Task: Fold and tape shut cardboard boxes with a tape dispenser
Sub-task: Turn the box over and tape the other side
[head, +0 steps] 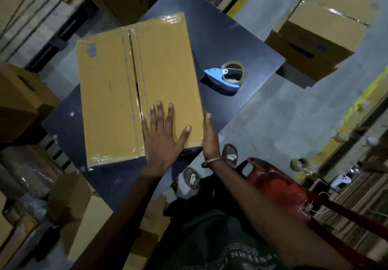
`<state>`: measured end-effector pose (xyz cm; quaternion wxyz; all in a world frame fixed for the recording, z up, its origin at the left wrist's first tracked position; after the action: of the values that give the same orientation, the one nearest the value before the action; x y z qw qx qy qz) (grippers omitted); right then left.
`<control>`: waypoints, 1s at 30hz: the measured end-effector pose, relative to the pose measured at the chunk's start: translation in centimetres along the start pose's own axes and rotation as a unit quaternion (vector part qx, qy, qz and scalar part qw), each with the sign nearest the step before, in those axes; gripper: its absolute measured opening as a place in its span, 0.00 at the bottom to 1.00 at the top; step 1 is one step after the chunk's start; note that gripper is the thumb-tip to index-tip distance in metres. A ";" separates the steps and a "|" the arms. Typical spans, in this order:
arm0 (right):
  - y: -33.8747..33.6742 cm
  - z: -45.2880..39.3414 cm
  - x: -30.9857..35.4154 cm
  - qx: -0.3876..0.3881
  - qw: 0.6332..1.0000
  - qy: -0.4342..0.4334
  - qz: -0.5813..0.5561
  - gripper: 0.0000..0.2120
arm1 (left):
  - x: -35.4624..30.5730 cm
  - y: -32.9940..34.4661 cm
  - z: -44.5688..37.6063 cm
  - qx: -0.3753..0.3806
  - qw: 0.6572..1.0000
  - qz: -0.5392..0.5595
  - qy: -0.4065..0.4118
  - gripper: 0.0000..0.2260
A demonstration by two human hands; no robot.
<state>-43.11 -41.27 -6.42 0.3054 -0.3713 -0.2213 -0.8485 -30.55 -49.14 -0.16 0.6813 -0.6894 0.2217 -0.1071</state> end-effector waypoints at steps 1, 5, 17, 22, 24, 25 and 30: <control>-0.2 -0.5 -0.9 0.017 0.999 0.028 -0.028 0.31 | 0.1 0.1 0.0 0.001 1.000 -0.001 0.001 0.38; -3.3 -2.0 -2.4 -0.038 0.995 0.090 -0.036 0.40 | 0.2 0.5 0.0 0.008 1.000 -0.002 -0.002 0.38; -0.8 -0.3 -1.1 -0.020 0.999 0.037 -0.024 0.37 | 0.6 0.6 0.0 0.004 1.000 0.002 0.007 0.38; -2.9 2.1 4.0 -0.026 0.971 -0.157 0.181 0.37 | 0.9 0.2 0.0 0.027 0.997 0.070 0.022 0.38; -2.6 3.6 6.4 0.019 0.906 -0.269 0.327 0.33 | 1.2 -0.4 0.3 0.030 0.988 0.142 0.060 0.36; -2.4 3.7 6.8 0.051 0.858 -0.316 0.402 0.33 | 1.4 -0.8 0.7 0.025 0.981 0.169 0.092 0.36; -2.0 2.1 7.5 0.166 0.612 -0.476 0.610 0.39 | 1.8 -1.8 2.0 -0.039 0.970 0.142 0.191 0.37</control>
<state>-47.50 -41.24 0.31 0.6601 -0.7155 -0.1951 -0.1195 -27.84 -48.24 1.26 0.6071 -0.6437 0.4475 -0.1296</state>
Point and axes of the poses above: each hand's wrist, its own z-axis away from the middle knuckle, its own y-axis out of the palm, x = y × z, the point moved 9 cm from there along -z, towards the middle knuckle, and after that the axes turned 10 degrees about -x, right-handed, at the moved point
